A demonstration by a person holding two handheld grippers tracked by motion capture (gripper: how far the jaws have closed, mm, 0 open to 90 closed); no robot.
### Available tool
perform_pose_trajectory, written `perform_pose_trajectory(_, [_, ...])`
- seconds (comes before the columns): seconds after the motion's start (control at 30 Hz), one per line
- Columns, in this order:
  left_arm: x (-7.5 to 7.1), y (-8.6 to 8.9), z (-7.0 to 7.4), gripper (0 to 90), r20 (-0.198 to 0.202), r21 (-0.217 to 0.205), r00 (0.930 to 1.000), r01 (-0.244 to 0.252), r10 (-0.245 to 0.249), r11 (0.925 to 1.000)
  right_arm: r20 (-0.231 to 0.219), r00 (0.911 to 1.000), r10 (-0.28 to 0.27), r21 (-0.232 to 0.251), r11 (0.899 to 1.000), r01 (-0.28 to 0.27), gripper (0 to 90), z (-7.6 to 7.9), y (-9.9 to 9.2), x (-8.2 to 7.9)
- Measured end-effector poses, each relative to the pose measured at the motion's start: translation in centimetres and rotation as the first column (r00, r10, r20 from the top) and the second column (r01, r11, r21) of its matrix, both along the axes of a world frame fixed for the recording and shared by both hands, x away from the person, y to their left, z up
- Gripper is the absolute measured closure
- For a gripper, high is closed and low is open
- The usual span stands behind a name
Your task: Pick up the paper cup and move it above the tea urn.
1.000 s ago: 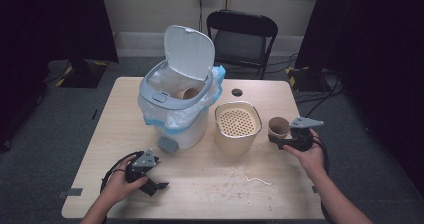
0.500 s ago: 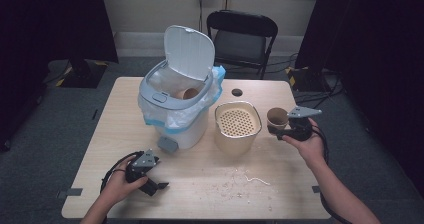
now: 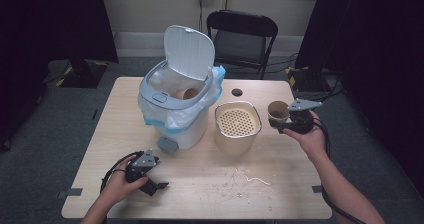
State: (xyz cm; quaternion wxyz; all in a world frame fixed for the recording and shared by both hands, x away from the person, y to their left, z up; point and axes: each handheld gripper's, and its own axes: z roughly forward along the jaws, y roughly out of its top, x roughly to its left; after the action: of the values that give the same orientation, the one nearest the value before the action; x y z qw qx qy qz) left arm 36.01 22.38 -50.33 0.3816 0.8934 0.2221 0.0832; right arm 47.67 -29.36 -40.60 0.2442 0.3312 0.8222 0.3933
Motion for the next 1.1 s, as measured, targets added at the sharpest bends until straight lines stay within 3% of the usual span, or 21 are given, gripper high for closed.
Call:
perform_pose_trajectory(0.43, [0.0, 0.0, 0.0, 0.0, 0.0, 0.0, 1.0, 0.0, 0.0, 1.0, 0.013, 0.9999, 0.004, -0.035, 0.999, -0.003, 33.8, 1.3, 0.7, 1.1])
perform_pose_trajectory(0.9, [0.0, 0.0, 0.0, 0.0, -0.001, 0.002, 1.0, -0.001, 0.001, 1.0, 0.075, 0.9965, 0.036, -0.098, 0.995, -0.029, 34.3, 2.5, 1.3, 2.9])
perform_pose_trajectory(1.1, [0.0, 0.0, 0.0, 0.0, 0.002, -0.002, 1.0, 0.0, 0.0, 1.0, 0.095, 0.9949, 0.033, -0.09, 0.996, -0.024, 34.5, 2.7, 1.4, 3.6])
